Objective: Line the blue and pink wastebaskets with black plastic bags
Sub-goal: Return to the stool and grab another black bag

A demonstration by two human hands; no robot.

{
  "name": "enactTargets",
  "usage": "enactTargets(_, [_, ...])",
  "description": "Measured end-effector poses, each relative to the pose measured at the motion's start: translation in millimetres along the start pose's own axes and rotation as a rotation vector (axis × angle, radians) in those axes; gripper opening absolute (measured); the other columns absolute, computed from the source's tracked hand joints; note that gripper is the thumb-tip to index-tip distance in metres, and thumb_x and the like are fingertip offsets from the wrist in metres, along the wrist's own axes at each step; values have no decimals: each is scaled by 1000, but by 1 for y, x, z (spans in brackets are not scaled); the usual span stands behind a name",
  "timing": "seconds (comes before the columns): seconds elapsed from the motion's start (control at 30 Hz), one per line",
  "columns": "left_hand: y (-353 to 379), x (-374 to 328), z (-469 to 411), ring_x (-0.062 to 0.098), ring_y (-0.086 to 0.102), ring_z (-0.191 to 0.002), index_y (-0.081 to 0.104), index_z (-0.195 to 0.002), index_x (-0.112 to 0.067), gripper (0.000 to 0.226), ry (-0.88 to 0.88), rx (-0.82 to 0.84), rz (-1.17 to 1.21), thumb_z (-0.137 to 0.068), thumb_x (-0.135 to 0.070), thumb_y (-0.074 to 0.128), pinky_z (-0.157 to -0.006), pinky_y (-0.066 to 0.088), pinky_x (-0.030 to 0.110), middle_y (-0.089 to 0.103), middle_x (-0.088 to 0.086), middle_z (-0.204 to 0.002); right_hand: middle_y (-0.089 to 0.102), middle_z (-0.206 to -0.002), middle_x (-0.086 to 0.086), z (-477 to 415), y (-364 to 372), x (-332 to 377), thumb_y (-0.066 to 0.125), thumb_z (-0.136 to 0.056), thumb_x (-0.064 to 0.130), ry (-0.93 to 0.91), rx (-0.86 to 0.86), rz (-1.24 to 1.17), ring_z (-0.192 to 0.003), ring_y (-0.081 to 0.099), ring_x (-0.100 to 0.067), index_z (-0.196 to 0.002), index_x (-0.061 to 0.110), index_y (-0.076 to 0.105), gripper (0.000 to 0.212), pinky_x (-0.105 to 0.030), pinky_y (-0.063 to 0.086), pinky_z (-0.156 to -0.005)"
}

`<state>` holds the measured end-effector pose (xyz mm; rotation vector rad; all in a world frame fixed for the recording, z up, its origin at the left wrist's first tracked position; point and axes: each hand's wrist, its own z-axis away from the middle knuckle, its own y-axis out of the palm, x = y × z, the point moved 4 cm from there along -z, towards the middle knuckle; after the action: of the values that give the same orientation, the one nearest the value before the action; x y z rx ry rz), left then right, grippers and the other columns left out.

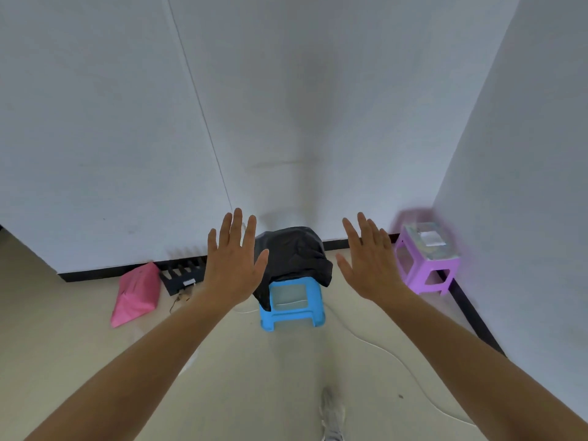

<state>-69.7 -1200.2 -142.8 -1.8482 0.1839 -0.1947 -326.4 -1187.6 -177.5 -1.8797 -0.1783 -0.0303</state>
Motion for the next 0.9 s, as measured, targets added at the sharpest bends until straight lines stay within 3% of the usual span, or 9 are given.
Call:
enactTargets(0.17, [106, 4, -104, 33, 9, -149, 16, -153, -11, 70, -60, 184, 51, -97, -50, 29, -116, 23, 52, 10, 17, -161, 17, -159, -21, -119, 106, -38, 43, -98, 44, 26, 192, -24, -145, 21, -38, -154, 13, 18, 69, -51, 24, -116])
enactTargets(0.37, [219, 19, -186, 32, 12, -148, 20, -152, -11, 67, -23, 341, 35, -97, -47, 33, -117, 24, 50, 15, 16, -161, 29, -154, -20, -217, 222, -53, 45, -98, 33, -83, 378, 55, -137, 33, -36, -147, 10, 33, 55, -46, 36, -107])
enactTargets(0.47, [296, 30, -195, 31, 15, -148, 23, -151, -11, 66, -79, 423, 90, -96, -43, 41, -116, 23, 47, 19, 15, -160, 34, -151, -18, -230, 297, -51, 48, -98, 28, -98, 472, 40, -132, 40, -34, -146, 9, 35, 53, -43, 42, -101])
enactTargets(0.63, [445, 37, -185, 31, 23, -145, 29, -148, -8, 63, -158, 543, 157, -95, -35, 47, -114, 28, 44, 26, 14, -157, 29, -155, -15, -224, 441, -42, 61, -92, 18, -68, 612, -10, -132, 40, -30, -150, 11, 27, 68, -38, 44, -99])
enactTargets(0.8, [557, 44, -166, 36, 17, -146, 24, -150, -6, 74, -251, 552, 178, -88, -29, 58, -112, 30, 46, 16, 20, -159, 9, -161, -19, -197, 553, -33, 61, -88, 8, -53, 643, 15, -147, 14, -37, -154, 8, 12, 83, -46, 31, -114])
enactTargets(0.83, [574, 49, -162, 35, 19, -146, 20, -151, -6, 77, -286, 576, 183, -88, -30, 60, -112, 30, 46, 20, 19, -158, 11, -161, -18, -193, 568, -33, 61, -88, 9, -62, 634, 43, -147, 13, -37, -155, 8, 10, 83, -47, 28, -115])
enactTargets(0.9, [598, 58, -160, 35, 42, -132, 25, -149, -6, 74, -347, 610, 222, -88, -24, 63, -102, 39, 44, 48, 17, -141, 32, -152, -14, -192, 590, -36, 61, -91, 14, -61, 612, 95, -144, 23, -35, -154, 9, 14, 78, -48, 24, -116])
